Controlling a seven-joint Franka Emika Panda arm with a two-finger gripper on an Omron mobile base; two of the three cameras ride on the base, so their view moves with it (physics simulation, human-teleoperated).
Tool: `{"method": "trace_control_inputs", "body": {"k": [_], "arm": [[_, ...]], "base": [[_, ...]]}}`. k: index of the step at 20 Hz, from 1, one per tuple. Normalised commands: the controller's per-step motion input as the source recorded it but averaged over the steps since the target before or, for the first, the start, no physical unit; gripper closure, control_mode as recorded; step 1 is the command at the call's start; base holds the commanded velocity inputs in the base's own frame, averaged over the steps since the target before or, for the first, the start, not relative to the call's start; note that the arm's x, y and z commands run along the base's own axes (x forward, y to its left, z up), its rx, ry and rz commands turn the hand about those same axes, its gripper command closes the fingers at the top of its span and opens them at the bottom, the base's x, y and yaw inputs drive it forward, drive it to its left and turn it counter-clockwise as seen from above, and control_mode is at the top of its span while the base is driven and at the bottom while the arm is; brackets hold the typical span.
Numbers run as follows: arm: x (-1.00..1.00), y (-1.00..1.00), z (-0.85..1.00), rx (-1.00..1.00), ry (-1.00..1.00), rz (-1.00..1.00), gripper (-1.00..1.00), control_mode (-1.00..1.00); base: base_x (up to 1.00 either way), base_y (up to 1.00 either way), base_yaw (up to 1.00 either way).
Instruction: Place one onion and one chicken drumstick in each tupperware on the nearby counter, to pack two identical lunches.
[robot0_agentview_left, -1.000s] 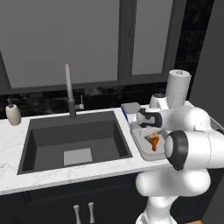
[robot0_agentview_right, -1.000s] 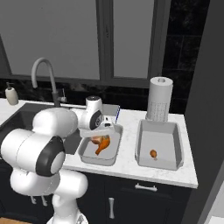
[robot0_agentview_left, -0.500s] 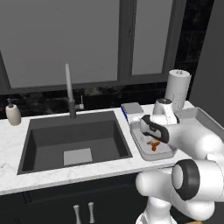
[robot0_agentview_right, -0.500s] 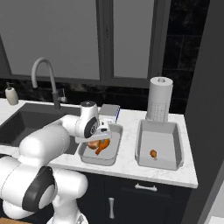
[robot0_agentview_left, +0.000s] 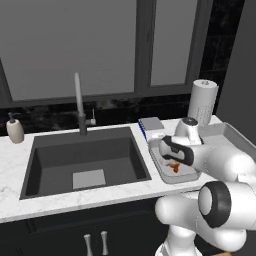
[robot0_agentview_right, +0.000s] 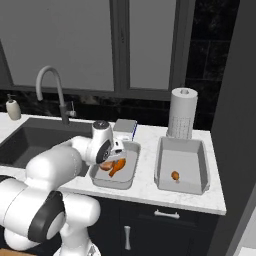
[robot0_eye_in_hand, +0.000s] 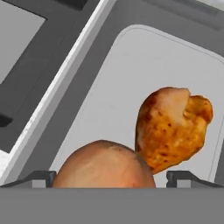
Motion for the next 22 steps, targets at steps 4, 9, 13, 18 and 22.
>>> {"method": "trace_control_inputs", "body": {"k": [4,9,13,18,22], "arm": [[0.23,0.0,-0.11,0.03,-0.04,0.05,-1.0,-1.0],[0.39,0.0,-0.11,0.0,0.01,0.01,-1.0,-1.0],[0.47,0.0,0.0,0.01,0.0,0.0,-1.0,-1.0],[0.1,0.0,0.01,0.0,0.0,0.0,-1.0,-1.0],[-0.07,0.01,0.01,0.0,-0.03,0.0,-1.0,-1.0]], "base": [[0.0,0.0,0.0],[0.0,0.0,0.0],[0.0,0.0,0.0],[0.0,0.0,0.0],[0.0,0.0,0.0]]}}
